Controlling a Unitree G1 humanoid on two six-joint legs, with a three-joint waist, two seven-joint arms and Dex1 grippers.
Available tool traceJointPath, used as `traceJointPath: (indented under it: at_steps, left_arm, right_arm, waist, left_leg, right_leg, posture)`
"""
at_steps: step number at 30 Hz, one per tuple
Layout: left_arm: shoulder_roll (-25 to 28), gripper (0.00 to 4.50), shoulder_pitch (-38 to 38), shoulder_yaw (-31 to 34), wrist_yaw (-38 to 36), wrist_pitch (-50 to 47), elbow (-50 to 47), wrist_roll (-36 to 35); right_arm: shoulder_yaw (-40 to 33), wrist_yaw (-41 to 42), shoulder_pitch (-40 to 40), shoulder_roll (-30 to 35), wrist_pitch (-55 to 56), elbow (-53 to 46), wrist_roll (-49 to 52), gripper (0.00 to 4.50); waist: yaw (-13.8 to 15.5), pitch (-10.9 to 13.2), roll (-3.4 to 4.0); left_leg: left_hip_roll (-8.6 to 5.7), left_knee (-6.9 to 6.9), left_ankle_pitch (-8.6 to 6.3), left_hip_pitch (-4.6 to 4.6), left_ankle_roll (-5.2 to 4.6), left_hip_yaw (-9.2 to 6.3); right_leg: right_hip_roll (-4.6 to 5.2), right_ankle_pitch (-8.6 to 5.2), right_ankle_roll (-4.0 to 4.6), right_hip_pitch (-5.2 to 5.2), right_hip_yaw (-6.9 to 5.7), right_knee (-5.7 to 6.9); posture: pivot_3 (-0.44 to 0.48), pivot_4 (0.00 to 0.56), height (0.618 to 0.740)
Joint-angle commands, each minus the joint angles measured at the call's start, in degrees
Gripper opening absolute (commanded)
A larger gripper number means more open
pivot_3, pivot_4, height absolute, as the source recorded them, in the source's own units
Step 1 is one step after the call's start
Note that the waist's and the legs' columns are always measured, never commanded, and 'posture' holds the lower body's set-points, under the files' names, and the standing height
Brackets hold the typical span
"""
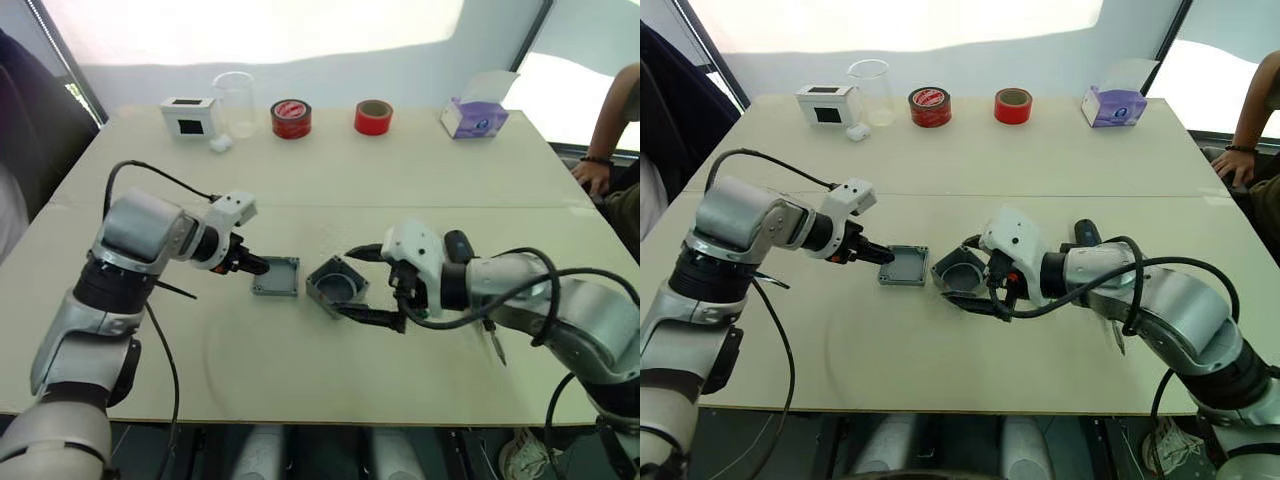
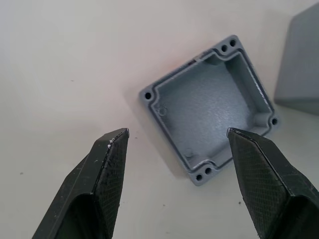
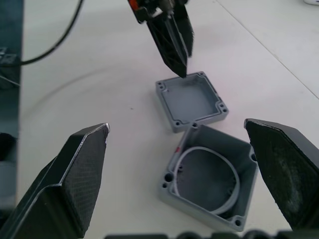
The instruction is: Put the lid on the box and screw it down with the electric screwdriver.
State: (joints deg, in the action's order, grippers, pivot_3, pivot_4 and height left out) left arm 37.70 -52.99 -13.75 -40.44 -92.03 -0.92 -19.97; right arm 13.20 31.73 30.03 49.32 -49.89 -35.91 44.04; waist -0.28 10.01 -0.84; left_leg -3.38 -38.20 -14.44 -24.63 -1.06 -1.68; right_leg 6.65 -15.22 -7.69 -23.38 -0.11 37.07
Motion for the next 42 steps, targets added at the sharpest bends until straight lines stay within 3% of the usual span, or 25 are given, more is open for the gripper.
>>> traceJointPath:
  at_steps: [1,9,12,18,19,22,25,27,29,36,42]
  left_arm:
    - [-1.1,3.21,-0.5,0.9,4.2,-0.5,2.2,-1.3]
    - [-4.3,3.21,1.6,-1.0,9.4,-0.5,6.8,-2.9]
    - [-5.3,2.48,2.2,-0.2,11.4,-0.5,6.5,-3.0]
    - [-9.6,0.20,2.7,4.3,16.6,-0.5,8.4,-1.7]
    - [-10.1,0.06,3.0,4.9,17.0,-0.5,8.3,-1.9]
    - [-11.4,0.06,3.9,8.9,18.8,0.1,6.1,-1.6]
    - [-9.6,0.06,1.4,14.9,18.8,8.1,5.4,-0.7]
    - [-9.7,0.06,-0.5,20.6,16.5,25.7,5.2,-1.2]
    - [-10.9,0.06,-1.0,23.4,15.6,35.5,4.5,-1.7]
    - [-18.2,0.06,0.6,24.8,17.4,44.5,2.1,-3.9]
    - [-19.8,0.06,1.6,23.1,17.3,45.6,0.8,-3.7]
  right_arm:
    - [-2.1,0.6,-0.4,-1.3,-0.3,-2.4,-0.2,4.50]
    - [-6.0,-1.8,-3.6,-2.8,-4.0,-5.9,0.9,4.50]
    - [-8.0,-2.2,-4.6,-3.1,-5.3,-7.0,2.0,4.50]
    - [-10.6,-1.6,-5.8,-3.1,-6.6,-7.4,3.9,4.50]
    - [-11.0,-1.5,-5.7,-3.1,-6.8,-7.3,4.4,4.50]
    - [-13.0,-0.7,-5.4,-3.1,-7.4,-6.1,6.4,4.50]
    - [-17.5,-5.1,-3.6,-7.3,-8.7,0.3,9.1,4.50]
    - [-19.7,-11.9,2.8,-14.3,-11.3,10.3,10.8,4.50]
    - [-20.7,-15.7,7.1,-18.7,-13.1,16.4,12.0,4.50]
    - [-25.2,-24.0,19.5,-30.7,-16.5,30.7,14.4,4.50]
    - [-29.0,-26.6,23.2,-34.2,-17.6,34.1,16.1,4.50]
  waist:
    - [0.0,0.0,0.01]
    - [0.9,0.0,0.02]
    - [1.0,0.0,0.03]
    - [1.2,-0.1,0.03]
    - [1.2,-0.1,0.05]
    - [1.2,-0.1,0.07]
    - [1.0,-0.1,-0.04]
    - [1.1,-0.1,-0.04]
    - [0.5,0.0,-0.12]
    - [0.7,-0.1,-0.06]
    - [0.6,-0.1,-0.06]
  left_leg:
    - [0.00,0.01,0.00,0.00,0.01,0.00]
    - [-0.07,0.01,0.03,0.03,0.06,0.02]
    - [-0.08,0.02,0.04,0.06,0.08,0.02]
    - [-0.11,0.02,0.04,0.14,0.08,0.01]
    - [-0.11,0.02,0.04,0.15,0.08,0.01]
    - [-0.12,0.02,0.03,0.21,0.08,0.00]
    - [-0.11,0.02,0.04,0.21,0.09,-0.02]
    - [-0.11,0.04,0.07,0.14,0.16,-0.01]
    - [-0.10,0.14,0.31,0.11,0.58,0.02]
    - [-0.13,0.35,0.38,0.02,0.70,0.09]
    - [-0.11,0.32,0.38,-0.02,0.69,0.09]
  right_leg:
    - [0.00,0.00,0.00,0.00,0.00,0.00]
    - [0.07,0.00,0.01,-0.03,0.06,0.00]
    - [0.09,0.00,0.01,-0.01,0.06,0.00]
    - [0.12,0.00,0.01,0.07,0.06,0.00]
    - [0.13,0.00,0.01,0.10,0.06,0.00]
    - [0.14,0.00,0.01,0.14,0.06,0.01]
    - [0.15,0.01,0.01,0.16,0.05,0.00]
    - [0.15,0.03,0.03,0.02,0.06,0.03]
    - [0.15,0.04,0.06,-0.07,0.09,-0.01]
    - [0.18,0.06,0.23,-0.22,0.09,0.00]
    - [0.14,0.06,0.22,-0.28,0.08,0.07]
  posture:
    - [0.000,0.150,0.740]
    - [0.000,0.150,0.740]
    - [0.000,0.150,0.740]
    - [0.000,0.150,0.740]
    - [0.000,0.150,0.740]
    - [0.000,0.150,0.740]
    - [0.000,0.150,0.740]
    - [0.000,0.150,0.740]
    - [0.000,0.150,0.740]
    - [0.000,0.150,0.740]
    - [0.000,0.150,0.740]
